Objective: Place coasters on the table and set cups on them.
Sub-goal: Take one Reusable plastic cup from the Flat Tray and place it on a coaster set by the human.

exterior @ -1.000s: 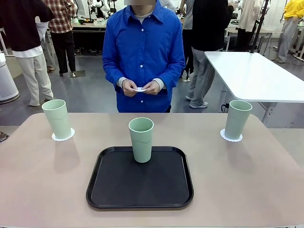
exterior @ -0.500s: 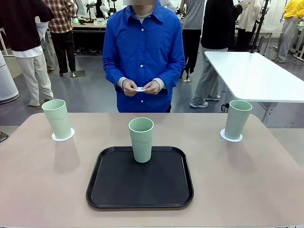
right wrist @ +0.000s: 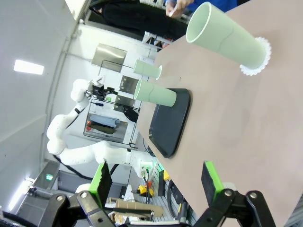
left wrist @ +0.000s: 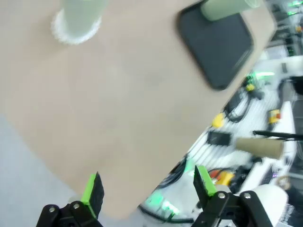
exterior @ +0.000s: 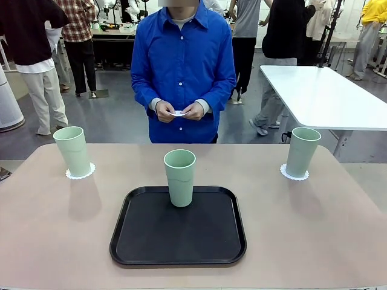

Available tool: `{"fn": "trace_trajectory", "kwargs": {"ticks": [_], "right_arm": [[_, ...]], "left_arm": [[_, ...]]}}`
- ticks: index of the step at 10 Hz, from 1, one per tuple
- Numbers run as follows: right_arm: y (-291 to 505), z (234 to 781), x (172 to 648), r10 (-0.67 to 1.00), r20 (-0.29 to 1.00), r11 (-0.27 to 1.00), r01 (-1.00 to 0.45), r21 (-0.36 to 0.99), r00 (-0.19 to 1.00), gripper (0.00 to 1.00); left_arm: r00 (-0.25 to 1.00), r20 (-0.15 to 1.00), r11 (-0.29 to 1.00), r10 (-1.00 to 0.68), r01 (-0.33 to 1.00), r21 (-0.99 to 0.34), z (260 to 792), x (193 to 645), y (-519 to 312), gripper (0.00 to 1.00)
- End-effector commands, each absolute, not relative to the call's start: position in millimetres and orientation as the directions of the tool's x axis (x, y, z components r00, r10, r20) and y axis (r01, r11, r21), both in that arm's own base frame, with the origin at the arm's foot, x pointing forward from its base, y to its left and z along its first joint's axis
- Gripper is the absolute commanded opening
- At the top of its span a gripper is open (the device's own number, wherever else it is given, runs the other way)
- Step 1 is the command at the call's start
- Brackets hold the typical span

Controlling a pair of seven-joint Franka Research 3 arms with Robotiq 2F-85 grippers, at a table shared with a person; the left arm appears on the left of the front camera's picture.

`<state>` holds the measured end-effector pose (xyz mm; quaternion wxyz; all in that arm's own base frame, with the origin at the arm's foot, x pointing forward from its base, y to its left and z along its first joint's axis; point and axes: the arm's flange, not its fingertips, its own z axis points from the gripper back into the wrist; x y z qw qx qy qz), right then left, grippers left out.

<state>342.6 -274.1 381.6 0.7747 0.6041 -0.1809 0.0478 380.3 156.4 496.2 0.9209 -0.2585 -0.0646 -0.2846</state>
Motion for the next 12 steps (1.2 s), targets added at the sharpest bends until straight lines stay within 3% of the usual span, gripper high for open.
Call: {"fn": "trace_trajectory", "kwargs": {"ticks": [1,3,5,12], "right_arm": [[-274,383,342,-0.143,0.340,0.267,-0.294,0.918,0.930,1.00],[-274,383,342,-0.143,0.340,0.267,-0.294,0.918,0.930,1.00],[-274,383,342,-0.143,0.340,0.267,-0.294,0.918,0.930,1.00],[-274,383,342,-0.143,0.340,0.267,-0.294,0.918,0.930,1.00]], "left_arm": [[0.814,0.372,0.493,-0.446,0.570,-0.657,497,406,190,1.00],[0.849,0.408,0.340,-0.336,0.513,-0.788,481,429,232,1.00],[0.898,0.374,0.308,-0.233,0.433,-0.847,463,437,278,1.00],[0.964,0.264,0.368,-0.013,0.250,-0.896,428,414,346,1.00]]}}
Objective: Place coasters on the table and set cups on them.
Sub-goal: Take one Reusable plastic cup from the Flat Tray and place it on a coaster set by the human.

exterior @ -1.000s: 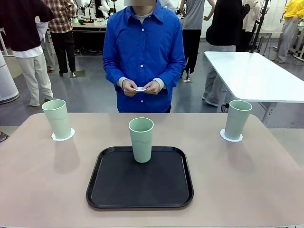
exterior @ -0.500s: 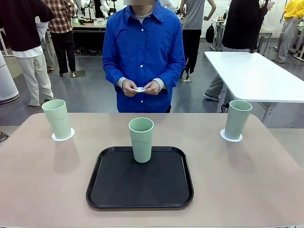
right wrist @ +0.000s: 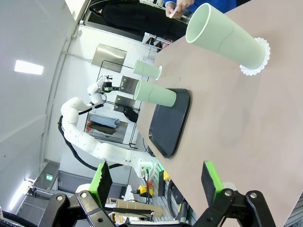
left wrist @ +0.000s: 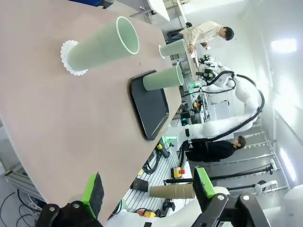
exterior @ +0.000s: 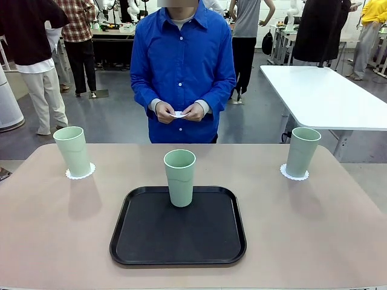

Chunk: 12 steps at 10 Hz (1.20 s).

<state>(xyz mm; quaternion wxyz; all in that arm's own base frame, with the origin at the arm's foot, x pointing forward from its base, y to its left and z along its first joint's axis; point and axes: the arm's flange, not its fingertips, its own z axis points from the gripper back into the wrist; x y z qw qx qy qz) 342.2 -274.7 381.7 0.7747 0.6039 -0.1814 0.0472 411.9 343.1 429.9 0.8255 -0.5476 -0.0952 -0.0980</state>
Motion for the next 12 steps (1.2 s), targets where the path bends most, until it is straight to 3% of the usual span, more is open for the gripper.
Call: {"fn": "trace_trajectory", "kwargs": {"ticks": [1,12], "right_arm": [[-274,383,342,-0.143,0.340,0.267,-0.294,0.918,0.930,1.00],[-274,383,342,-0.143,0.340,0.267,-0.294,0.918,0.930,1.00]], "left_arm": [[0.967,0.254,0.364,-0.011,0.240,-0.900,424,412,349,1.00],[0.975,0.224,0.366,0.006,0.206,-0.907,404,394,369,1.00]]}}
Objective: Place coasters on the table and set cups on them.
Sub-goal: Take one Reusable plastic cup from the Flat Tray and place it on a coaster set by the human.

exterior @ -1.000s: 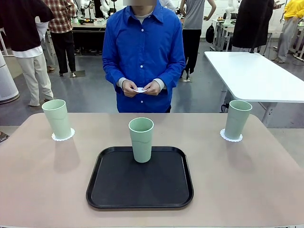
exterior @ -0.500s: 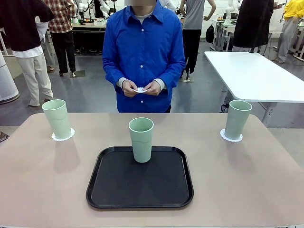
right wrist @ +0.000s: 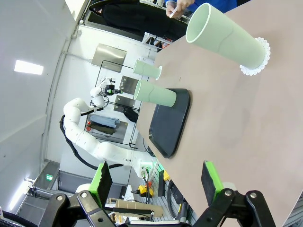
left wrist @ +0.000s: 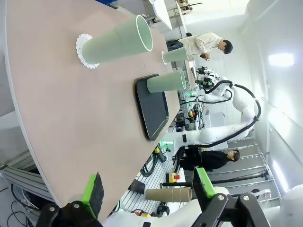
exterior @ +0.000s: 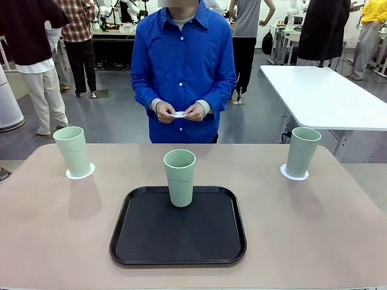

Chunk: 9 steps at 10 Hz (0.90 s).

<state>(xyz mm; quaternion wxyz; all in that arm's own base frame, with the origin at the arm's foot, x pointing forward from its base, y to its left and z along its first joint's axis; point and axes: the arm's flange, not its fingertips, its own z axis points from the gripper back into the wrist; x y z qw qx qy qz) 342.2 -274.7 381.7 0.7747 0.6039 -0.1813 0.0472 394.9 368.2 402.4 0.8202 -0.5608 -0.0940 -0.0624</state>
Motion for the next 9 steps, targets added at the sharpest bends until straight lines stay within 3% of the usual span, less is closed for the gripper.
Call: {"fn": "trace_trajectory", "kwargs": {"ticks": [1,9], "right_arm": [[-274.0,383.1,341.9,-0.143,0.340,0.267,-0.294,0.918,0.930,1.00],[-274.0,383.1,341.9,-0.143,0.340,0.267,-0.294,0.918,0.930,1.00]], "left_arm": [[0.975,0.224,0.366,0.006,0.206,-0.907,403.5,393.6,369.3,1.00],[0.975,0.224,0.366,0.006,0.206,-0.907,403.5,393.6,369.3,1.00]]}}
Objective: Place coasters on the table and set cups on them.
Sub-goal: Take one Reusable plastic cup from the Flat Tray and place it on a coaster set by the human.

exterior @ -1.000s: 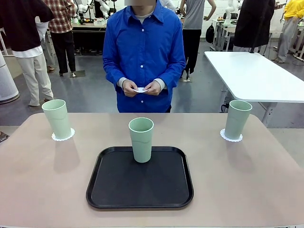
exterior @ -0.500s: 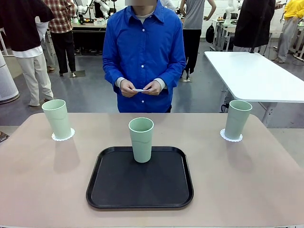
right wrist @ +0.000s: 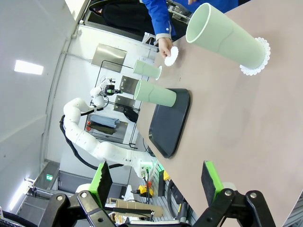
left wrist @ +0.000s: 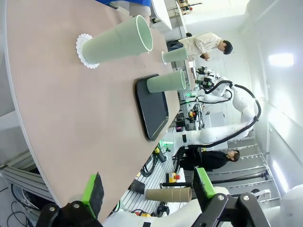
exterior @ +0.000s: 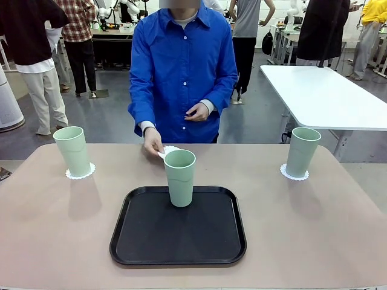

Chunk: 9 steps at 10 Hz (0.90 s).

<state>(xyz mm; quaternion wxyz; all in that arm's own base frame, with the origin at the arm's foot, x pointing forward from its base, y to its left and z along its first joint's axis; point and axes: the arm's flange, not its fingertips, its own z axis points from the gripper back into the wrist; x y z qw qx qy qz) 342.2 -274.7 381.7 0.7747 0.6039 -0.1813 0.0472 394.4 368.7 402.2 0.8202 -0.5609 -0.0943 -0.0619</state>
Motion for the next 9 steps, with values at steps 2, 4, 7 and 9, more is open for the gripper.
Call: {"fn": "trace_trajectory", "kwargs": {"ticks": [2,4,7,9], "right_arm": [[-274.0,383.1,341.9,-0.143,0.340,0.267,-0.294,0.918,0.930,1.00],[-274.0,383.1,341.9,-0.143,0.340,0.267,-0.294,0.918,0.930,1.00],[-274.0,383.1,341.9,-0.143,0.340,0.267,-0.294,0.918,0.930,1.00],[-274.0,383.1,341.9,-0.143,0.340,0.267,-0.294,0.918,0.930,1.00]], "left_arm": [[0.975,0.224,0.366,0.006,0.206,-0.907,403.5,393.6,369.3,1.00],[0.975,0.224,0.366,0.006,0.206,-0.907,403.5,393.6,369.3,1.00],[0.975,0.224,0.366,0.006,0.206,-0.907,403.5,393.6,369.3,1.00],[0.975,0.224,0.366,0.006,0.206,-0.907,403.5,393.6,369.3,1.00]]}}
